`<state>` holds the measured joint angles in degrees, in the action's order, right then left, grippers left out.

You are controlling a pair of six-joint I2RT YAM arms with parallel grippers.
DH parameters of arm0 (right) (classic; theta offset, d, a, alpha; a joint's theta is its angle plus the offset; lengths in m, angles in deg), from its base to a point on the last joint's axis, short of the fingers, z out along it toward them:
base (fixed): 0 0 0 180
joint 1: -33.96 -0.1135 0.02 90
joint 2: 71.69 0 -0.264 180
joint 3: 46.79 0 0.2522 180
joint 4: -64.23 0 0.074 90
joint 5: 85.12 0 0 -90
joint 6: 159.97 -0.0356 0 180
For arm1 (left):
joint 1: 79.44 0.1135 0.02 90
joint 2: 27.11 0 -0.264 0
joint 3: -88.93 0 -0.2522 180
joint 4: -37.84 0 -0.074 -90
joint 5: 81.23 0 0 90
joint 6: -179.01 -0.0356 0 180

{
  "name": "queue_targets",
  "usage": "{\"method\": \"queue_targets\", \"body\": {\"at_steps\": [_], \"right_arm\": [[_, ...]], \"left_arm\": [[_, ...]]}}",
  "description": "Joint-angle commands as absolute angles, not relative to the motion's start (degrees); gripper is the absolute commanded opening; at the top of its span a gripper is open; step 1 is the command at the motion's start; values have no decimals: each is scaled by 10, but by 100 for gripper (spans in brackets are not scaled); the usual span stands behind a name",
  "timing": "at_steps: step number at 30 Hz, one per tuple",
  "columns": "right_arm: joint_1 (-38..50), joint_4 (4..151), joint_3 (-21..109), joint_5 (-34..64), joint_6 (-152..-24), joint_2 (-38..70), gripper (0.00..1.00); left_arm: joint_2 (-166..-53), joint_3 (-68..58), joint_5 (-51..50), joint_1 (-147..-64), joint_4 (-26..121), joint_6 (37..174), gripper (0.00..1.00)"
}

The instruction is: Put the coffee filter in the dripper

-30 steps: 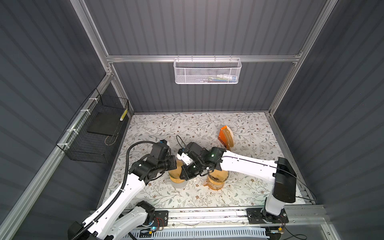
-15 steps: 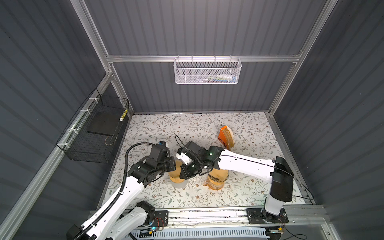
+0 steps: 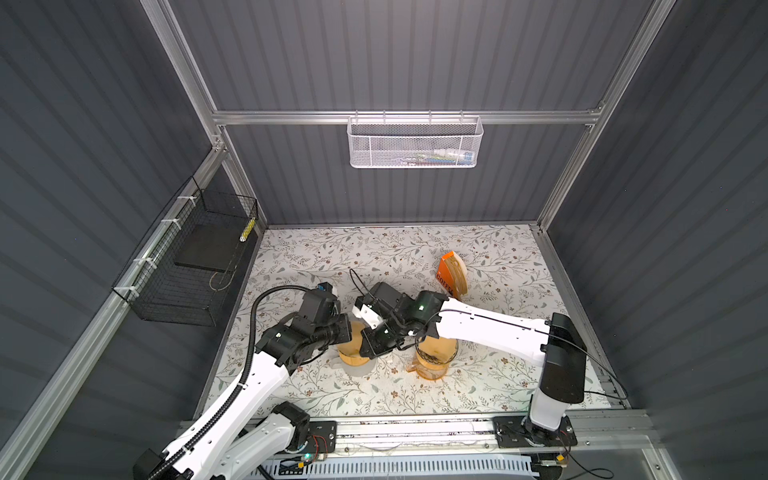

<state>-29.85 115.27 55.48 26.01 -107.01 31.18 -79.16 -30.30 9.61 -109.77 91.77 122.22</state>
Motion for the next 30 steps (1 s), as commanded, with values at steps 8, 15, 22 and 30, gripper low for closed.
{"method": "queue_targets", "body": {"at_steps": [8,15,22,30], "right_arm": [[-300,1161,576,252,-1064,305,9],[-300,1165,575,247,-1065,297,9],[-300,1172,578,226,-1064,281,13],[-294,1177,593,219,-1060,267,14]], "left_arm": [[-776,-249,83,-1099,941,1217,15],[-771,-246,80,-1099,943,1218,16],[-766,-252,86,-1098,952,1217,15],[-756,-237,99,-1098,991,1220,15]]}}
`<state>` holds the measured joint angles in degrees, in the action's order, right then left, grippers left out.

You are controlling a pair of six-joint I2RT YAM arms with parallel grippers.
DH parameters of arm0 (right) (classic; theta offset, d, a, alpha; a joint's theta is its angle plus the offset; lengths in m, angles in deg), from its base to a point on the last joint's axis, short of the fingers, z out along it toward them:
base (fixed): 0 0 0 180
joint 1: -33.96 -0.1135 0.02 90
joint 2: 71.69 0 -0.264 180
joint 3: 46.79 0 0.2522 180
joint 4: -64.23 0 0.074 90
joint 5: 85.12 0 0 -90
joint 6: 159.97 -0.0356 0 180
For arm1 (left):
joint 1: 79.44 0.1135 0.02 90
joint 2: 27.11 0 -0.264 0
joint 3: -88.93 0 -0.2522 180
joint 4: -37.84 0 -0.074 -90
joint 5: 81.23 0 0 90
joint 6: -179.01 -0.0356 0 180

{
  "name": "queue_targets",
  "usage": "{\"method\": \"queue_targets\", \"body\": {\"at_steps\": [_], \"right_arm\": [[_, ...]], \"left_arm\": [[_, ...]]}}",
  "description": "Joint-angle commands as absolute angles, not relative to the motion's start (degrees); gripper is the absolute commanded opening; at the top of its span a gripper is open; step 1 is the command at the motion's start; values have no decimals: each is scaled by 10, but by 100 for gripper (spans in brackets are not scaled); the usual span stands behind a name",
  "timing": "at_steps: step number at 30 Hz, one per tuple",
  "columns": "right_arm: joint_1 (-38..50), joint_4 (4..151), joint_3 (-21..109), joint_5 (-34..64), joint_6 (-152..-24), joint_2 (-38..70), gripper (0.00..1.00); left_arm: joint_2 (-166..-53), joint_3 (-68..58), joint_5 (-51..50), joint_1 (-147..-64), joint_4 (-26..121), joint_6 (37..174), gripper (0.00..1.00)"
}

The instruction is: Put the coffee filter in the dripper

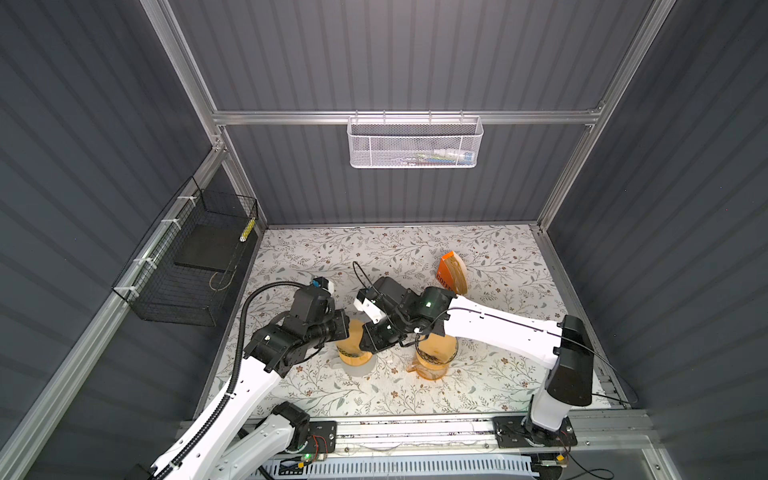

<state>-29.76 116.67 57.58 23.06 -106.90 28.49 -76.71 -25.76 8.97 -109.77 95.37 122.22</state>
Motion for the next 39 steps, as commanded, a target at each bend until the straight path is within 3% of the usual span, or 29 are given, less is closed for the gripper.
{"method": "queue_targets", "body": {"at_steps": [1,11,39], "right_arm": [[-292,1177,593,222,-1059,265,14],[-248,1146,582,261,-1047,282,13],[-241,1130,554,274,-1042,331,12]], "left_arm": [[-753,-236,102,-1099,999,1220,15],[-716,-252,111,-1099,1058,1238,15],[-719,-307,95,-1099,1025,1251,15]]}}
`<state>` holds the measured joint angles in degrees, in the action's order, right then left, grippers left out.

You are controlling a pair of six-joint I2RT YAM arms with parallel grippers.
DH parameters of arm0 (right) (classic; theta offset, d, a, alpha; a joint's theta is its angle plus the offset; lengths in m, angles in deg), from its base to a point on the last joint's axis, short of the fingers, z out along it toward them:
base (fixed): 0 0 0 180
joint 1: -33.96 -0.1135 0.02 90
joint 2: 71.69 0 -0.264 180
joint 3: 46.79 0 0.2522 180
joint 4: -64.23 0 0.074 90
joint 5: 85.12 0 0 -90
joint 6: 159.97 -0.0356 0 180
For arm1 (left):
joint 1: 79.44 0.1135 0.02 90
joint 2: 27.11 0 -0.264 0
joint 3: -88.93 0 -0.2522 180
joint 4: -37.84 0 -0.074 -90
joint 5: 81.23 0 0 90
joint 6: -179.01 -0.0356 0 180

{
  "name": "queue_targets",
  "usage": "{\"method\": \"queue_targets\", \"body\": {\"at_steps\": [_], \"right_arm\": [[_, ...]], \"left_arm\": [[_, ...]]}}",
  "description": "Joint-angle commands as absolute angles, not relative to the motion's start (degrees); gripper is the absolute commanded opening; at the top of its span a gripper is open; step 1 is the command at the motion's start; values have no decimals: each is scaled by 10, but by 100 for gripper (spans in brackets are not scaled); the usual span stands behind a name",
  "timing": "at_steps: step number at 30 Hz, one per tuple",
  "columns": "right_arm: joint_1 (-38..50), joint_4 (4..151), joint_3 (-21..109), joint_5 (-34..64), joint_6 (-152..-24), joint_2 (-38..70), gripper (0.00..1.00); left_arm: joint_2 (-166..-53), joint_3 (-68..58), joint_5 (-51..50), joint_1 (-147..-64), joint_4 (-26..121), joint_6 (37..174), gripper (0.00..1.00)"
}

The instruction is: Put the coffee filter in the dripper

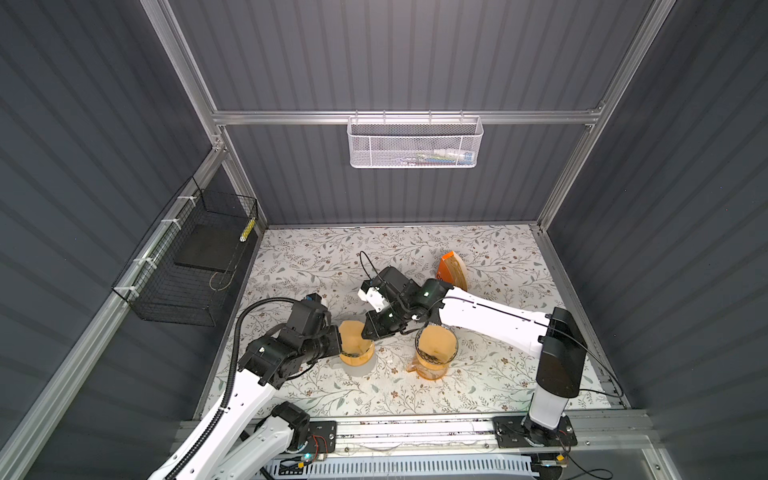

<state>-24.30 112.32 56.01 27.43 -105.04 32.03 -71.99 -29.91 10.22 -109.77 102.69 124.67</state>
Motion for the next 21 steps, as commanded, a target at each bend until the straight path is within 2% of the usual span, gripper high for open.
{"method": "queue_targets", "body": {"at_steps": [1,21], "right_arm": [[-241,1129,553,274,-1042,331,12],[-241,1122,535,264,-1042,329,11]], "left_arm": [[-720,-309,95,-1099,1024,1251,15],[-721,-312,95,-1098,1017,1252,15]]}}
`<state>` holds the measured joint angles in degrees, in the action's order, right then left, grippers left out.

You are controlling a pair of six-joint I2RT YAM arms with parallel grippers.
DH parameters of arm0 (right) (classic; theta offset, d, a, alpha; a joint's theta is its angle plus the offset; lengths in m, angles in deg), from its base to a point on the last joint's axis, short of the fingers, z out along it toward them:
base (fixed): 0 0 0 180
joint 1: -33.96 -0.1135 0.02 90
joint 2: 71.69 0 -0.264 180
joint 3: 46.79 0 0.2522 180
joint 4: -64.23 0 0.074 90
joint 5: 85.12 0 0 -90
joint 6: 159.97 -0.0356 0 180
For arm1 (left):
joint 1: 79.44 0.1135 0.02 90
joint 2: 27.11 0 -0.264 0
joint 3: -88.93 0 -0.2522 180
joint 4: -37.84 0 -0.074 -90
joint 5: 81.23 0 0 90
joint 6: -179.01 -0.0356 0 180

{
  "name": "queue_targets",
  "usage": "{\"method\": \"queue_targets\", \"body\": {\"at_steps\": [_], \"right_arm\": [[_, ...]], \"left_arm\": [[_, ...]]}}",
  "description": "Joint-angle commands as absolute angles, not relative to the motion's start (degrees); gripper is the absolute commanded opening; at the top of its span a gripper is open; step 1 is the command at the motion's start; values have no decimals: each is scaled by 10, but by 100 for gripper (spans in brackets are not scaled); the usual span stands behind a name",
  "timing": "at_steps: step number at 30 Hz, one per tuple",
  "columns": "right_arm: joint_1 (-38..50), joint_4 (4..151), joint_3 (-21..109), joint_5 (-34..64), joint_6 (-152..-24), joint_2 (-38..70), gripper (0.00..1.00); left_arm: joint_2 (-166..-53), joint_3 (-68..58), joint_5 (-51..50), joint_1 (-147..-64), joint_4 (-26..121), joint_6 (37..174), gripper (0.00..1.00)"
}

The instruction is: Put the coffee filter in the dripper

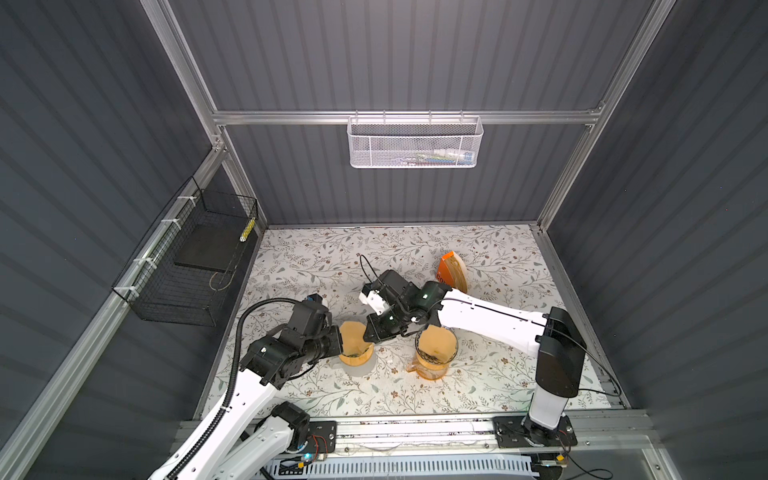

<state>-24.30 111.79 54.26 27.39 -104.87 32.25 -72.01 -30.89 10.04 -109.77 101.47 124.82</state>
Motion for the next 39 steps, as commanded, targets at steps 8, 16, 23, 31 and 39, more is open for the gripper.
{"method": "queue_targets", "body": {"at_steps": [8,16,23,31,39], "right_arm": [[-241,1125,542,263,-1042,319,12],[-241,1127,549,262,-1043,306,12],[-241,1134,557,255,-1041,292,12],[-241,1136,565,252,-1040,281,12],[-236,1141,575,213,-1027,252,12]], "left_arm": [[-720,-295,95,-1098,1020,1252,15],[-717,-277,94,-1098,1024,1250,15],[-713,-268,92,-1099,1027,1251,15],[-704,-253,103,-1099,1044,1255,15],[-706,-206,154,-1098,1072,1247,16]]}}
